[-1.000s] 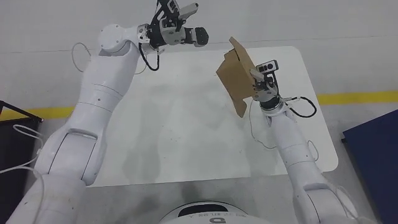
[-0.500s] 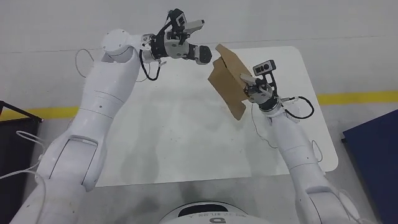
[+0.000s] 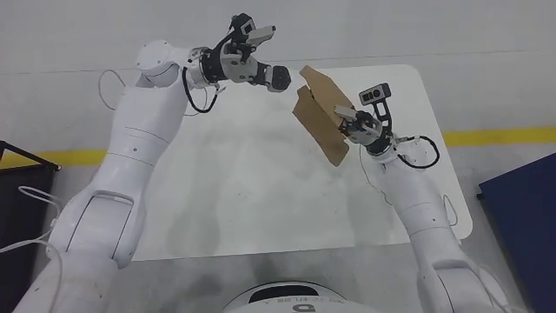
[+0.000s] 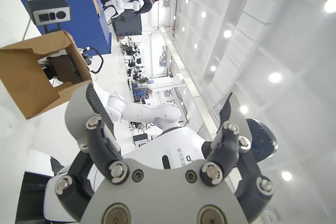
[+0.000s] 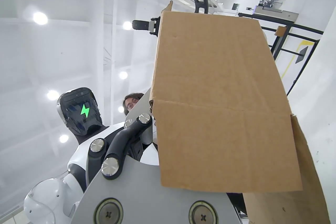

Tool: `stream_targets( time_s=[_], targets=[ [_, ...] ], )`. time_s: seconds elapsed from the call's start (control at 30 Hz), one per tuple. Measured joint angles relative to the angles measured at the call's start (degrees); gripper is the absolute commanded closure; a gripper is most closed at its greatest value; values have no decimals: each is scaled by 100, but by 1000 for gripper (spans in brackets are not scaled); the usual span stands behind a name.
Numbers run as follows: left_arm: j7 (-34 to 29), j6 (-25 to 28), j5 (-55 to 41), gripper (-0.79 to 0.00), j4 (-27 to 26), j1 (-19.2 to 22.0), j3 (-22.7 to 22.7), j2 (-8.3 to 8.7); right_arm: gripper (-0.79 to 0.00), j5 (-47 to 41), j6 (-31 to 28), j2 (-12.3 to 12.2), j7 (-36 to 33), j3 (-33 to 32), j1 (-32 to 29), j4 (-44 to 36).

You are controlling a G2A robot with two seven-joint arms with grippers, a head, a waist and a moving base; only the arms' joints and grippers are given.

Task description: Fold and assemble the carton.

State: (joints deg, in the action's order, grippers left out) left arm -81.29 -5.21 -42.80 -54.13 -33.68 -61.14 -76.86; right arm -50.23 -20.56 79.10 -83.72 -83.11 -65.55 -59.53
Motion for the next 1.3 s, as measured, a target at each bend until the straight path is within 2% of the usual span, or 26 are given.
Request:
stream_targets(
  time_s=[0.43,0.6,1.3],
  targets=[
    [-192,0,-227,-785,962,485,584,-281,0,111,37,-57,-37,113,-67,-191],
    [-265,102,-288,-785,1252,636,648,-345,0,92,22,-75,-22,129,-17,-142],
    [-519,139,-228,-785,1778,869,948,-566,0,134,62,-105,-62,437,130,-100]
  ],
)
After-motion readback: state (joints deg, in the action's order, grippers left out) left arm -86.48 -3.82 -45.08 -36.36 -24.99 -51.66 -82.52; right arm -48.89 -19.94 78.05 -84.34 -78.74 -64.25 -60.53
